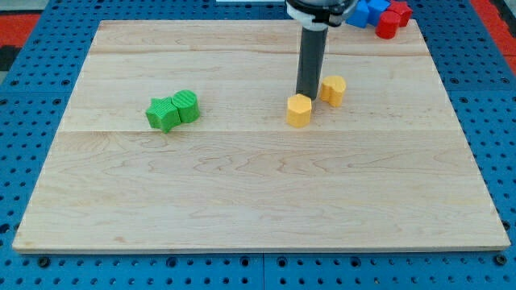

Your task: Move the yellow heart right a bit

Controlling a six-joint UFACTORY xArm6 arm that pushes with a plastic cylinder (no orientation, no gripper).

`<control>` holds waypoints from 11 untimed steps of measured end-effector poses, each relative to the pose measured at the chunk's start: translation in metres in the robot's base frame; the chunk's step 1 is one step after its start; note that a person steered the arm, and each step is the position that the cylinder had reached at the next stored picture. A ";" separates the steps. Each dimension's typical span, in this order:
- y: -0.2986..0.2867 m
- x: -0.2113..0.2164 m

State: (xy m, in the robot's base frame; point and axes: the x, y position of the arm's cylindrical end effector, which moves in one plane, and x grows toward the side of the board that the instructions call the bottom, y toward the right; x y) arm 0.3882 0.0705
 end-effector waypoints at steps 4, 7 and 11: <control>-0.013 -0.031; 0.008 -0.030; 0.033 0.010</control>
